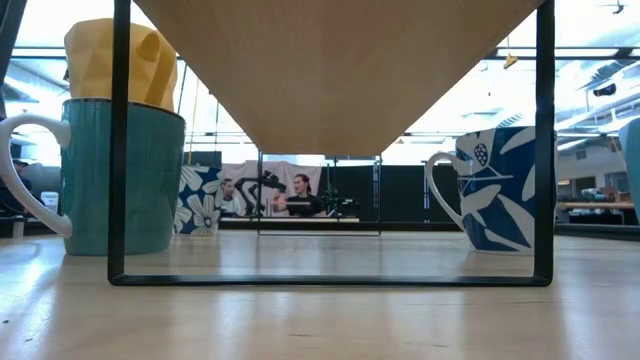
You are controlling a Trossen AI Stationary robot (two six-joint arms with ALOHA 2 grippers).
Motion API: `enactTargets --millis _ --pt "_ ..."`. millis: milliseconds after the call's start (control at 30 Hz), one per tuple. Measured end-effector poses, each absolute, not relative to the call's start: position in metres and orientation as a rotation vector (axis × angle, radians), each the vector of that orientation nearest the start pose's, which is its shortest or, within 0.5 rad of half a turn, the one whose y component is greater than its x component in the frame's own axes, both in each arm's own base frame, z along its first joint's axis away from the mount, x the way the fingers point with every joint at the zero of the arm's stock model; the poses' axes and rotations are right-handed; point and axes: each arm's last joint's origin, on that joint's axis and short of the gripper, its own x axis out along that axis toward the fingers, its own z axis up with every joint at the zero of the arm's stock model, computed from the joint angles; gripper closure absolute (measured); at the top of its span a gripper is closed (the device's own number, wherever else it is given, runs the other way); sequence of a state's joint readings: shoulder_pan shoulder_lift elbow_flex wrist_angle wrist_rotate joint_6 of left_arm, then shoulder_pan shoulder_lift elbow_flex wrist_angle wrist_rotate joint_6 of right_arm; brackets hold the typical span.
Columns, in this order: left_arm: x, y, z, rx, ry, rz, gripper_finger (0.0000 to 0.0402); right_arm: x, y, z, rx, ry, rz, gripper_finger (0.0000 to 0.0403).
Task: Place coffee mugs
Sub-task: Put the right white and blue mug on the shelf
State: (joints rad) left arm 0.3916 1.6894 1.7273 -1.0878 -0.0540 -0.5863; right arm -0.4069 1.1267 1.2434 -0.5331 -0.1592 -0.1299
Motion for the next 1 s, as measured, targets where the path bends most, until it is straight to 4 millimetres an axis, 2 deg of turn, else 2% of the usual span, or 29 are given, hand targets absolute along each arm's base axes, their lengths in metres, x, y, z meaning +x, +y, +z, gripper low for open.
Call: enactTargets --millis 167,567,800,1000 --pt "0.313 0.131 0.357 -0.698 0.873 0.697 0.0271 0.214 -0.087 0.391 -0.011 0.416 -0.218 0.0157" --pt "0.288 0.121 0.392 -0.680 0.728 0.660 0.0271 0.214 -0.087 0.391 -0.011 0.416 -0.217 0.0157" --pt "0.251 0.114 0.410 -0.551 0.793 0.641 0.0271 0.214 -0.087 0.391 0.037 0.411 -0.227 0.0157" --pt "0.217 0.103 0.418 -0.424 0.893 0.776 0.0271 0.214 -0.087 0.391 0.093 0.404 -0.240 0.0157"
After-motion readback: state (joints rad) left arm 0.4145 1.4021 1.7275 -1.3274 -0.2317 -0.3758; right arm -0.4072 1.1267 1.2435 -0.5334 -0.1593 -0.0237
